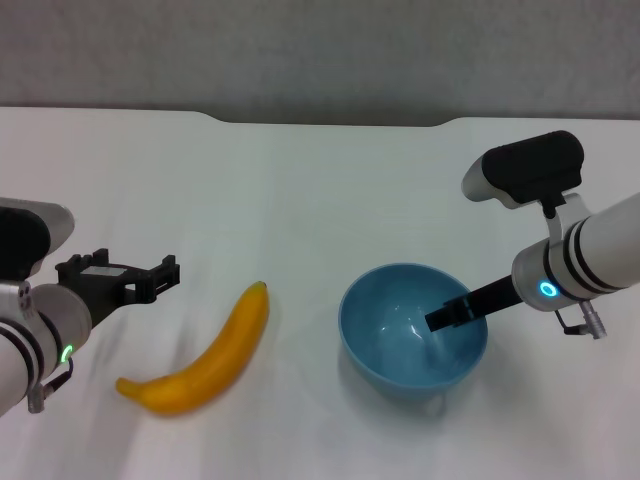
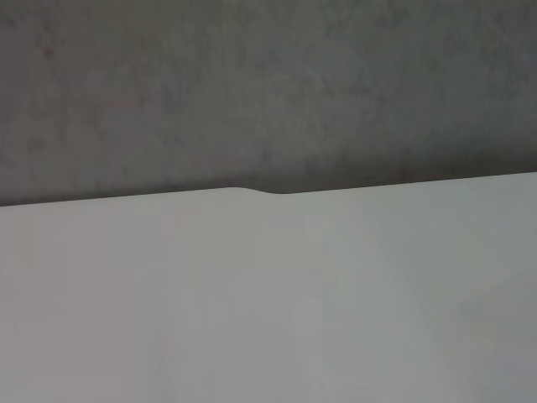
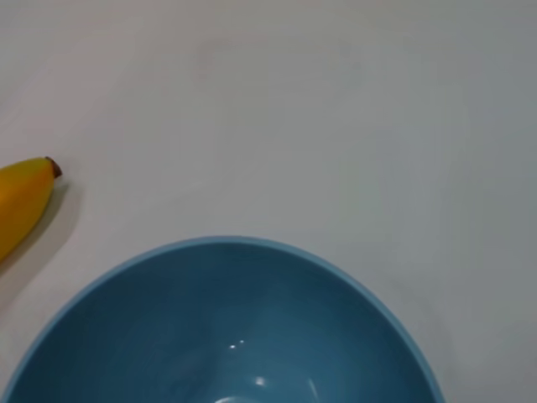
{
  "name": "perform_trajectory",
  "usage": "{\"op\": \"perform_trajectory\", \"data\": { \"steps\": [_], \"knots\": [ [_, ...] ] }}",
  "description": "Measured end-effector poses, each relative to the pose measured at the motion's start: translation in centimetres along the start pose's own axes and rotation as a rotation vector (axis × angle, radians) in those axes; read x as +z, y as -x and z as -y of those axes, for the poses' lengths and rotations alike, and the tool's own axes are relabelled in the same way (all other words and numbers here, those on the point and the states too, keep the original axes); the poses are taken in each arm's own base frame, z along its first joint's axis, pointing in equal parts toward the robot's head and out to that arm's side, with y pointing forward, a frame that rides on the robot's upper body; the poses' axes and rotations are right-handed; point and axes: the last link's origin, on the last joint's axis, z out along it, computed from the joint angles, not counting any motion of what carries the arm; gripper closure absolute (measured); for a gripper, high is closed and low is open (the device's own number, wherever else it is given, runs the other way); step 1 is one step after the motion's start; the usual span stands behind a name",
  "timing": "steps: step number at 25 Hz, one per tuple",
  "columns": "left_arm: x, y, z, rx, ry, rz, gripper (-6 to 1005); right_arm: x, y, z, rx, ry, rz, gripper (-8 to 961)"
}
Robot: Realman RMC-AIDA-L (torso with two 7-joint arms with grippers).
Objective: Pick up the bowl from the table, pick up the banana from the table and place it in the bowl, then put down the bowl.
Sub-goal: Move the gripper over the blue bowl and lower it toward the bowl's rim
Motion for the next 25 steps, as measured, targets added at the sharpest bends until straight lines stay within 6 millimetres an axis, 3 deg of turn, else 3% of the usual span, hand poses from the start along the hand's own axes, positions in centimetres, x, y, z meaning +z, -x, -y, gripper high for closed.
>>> {"op": "perform_trajectory", "data": {
  "steps": [8,13,16,21,25],
  "knots": [
    [0.00,-0.07,-0.03,0.000,0.002,-0.005,159,0.24,-0.32,-0.25,-0.036,-0.011,-0.026,223],
    [0.00,-0.06,-0.03,0.000,0.002,-0.005,161,0.25,-0.22,-0.35,-0.061,-0.016,-0.023,391],
    [0.02,-0.01,0.00,0.001,0.002,-0.005,162,0.24,-0.16,-0.37,-0.076,-0.018,-0.020,639],
    [0.05,0.13,0.05,0.001,0.000,-0.001,165,0.23,-0.14,-0.34,-0.076,-0.018,-0.016,859],
    [0.07,0.26,0.01,0.001,0.001,0.002,167,0.26,-0.26,-0.24,-0.066,-0.018,-0.014,871]
  ]
}}
